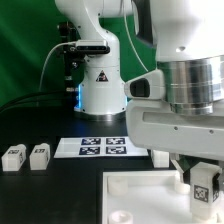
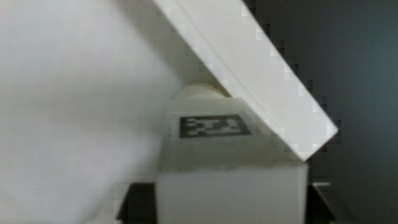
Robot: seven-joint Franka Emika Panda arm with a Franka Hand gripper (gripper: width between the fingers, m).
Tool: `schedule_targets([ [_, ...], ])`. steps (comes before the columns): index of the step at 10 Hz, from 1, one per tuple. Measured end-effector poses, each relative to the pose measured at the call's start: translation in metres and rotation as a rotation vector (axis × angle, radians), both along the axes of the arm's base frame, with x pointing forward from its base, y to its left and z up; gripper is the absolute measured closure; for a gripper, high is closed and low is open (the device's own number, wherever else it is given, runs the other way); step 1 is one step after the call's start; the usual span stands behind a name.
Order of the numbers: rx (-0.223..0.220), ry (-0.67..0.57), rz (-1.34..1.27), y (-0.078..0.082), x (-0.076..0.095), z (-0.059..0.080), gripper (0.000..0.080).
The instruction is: Assemble one leg
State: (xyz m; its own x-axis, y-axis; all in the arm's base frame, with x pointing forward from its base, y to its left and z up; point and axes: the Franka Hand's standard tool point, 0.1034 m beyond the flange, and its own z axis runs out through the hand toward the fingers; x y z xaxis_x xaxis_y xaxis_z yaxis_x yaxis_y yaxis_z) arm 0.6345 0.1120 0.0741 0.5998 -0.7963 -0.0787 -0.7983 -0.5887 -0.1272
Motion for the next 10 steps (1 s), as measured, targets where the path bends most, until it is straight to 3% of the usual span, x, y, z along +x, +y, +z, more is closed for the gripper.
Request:
schedule_targets([
  [3, 0.103, 0.091, -0.505, 0.0019, -0.0017, 0.0013, 0.0500],
  [5, 0.114, 0.109, -0.599, 0.0046, -0.0022, 0.0005, 0.0500],
  [7, 0.113, 0.109, -0.591, 0.0047, -0.0025, 0.0000, 0.0250],
  [8, 0.111, 0.102, -0.552, 0.0047, -0.0026, -0.0003, 0.0250],
  [9, 0.103, 0.093, -0.501, 0.0044, -0.0028, -0.0005, 0.0170],
  [10, 0.083, 0.054, -0.277, 0.0048, -0.0034, -0.0008, 0.0156],
])
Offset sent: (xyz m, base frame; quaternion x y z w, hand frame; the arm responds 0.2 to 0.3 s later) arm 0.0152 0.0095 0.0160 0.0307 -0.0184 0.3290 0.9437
